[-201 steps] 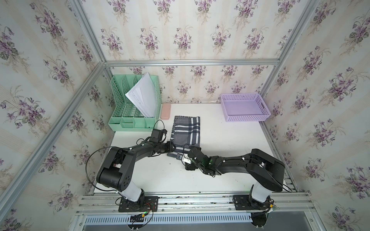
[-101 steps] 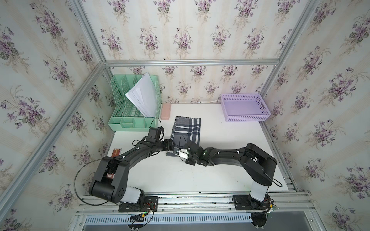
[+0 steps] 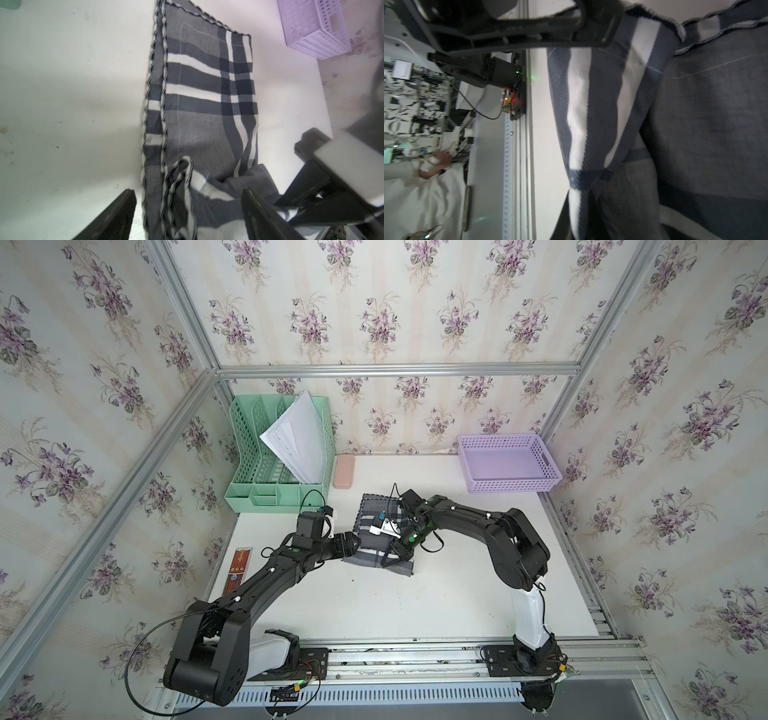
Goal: Roll up the pillowcase
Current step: Roll the pillowcase at the center of the board.
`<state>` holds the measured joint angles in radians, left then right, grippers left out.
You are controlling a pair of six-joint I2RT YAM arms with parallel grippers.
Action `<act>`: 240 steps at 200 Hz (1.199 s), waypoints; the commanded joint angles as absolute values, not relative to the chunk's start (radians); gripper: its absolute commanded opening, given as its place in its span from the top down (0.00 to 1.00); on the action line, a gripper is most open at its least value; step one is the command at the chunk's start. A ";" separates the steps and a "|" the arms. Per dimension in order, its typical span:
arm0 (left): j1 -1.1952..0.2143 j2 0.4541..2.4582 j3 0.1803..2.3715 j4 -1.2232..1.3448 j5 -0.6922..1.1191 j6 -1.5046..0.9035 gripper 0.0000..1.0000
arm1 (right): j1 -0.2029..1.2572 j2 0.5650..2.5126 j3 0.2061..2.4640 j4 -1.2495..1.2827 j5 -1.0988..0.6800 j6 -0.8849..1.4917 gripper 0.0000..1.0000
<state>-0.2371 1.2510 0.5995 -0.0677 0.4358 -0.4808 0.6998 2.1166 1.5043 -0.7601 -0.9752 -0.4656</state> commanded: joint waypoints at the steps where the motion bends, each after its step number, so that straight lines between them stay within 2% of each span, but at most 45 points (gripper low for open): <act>1: -0.236 1.254 0.592 0.010 0.501 -0.458 0.15 | 0.688 2.184 1.553 -0.957 -1.127 -0.530 1.00; 29: -0.239 1.325 0.584 0.057 0.516 -0.456 0.14 | 0.646 2.256 1.569 -0.912 -1.190 -0.470 1.00; 49: -0.240 1.379 0.563 0.101 0.522 -0.460 0.14 | 0.608 2.290 1.572 -0.800 -1.194 -0.317 1.00; 78: -0.239 1.407 0.551 0.124 0.510 -0.448 0.14 | 0.579 2.331 1.591 -0.754 -1.191 -0.223 1.00; 98: -0.239 1.466 0.549 0.150 0.518 -0.445 0.17 | 0.570 2.372 1.613 -0.735 -1.155 -0.165 0.97; 133: -0.245 1.533 0.554 0.164 0.492 -0.454 0.41 | 0.569 2.371 1.613 -0.660 -1.093 -0.079 0.81; 146: -0.245 1.550 0.567 0.136 0.459 -0.457 0.44 | 0.569 2.330 1.600 -0.621 -1.049 -0.061 0.70; 152: -0.244 1.555 0.574 0.120 0.447 -0.458 0.49 | 0.568 2.303 1.591 -0.603 -1.018 -0.058 0.63; 170: -0.244 1.562 0.600 0.071 0.430 -0.457 0.49 | 0.574 2.180 1.527 -0.511 -0.841 -0.051 0.39; 181: -0.245 1.566 0.618 0.037 0.420 -0.457 0.50 | 0.598 2.061 1.447 -0.416 -0.709 -0.070 0.29; 209: -0.244 1.582 0.664 -0.035 0.409 -0.456 0.52 | 0.779 1.730 1.132 -0.051 -0.086 -0.222 0.07; 223: -0.245 1.586 0.681 -0.058 0.408 -0.460 0.52 | 0.904 1.626 0.945 0.166 0.156 -0.384 0.01; 240: -0.244 1.597 0.708 -0.090 0.402 -0.461 0.51 | 1.071 1.565 0.732 0.446 0.370 -0.637 0.00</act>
<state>-0.2466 1.5841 0.6785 0.0040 0.4404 -0.4625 0.9203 1.6264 0.9348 0.0013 -0.1684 -0.2848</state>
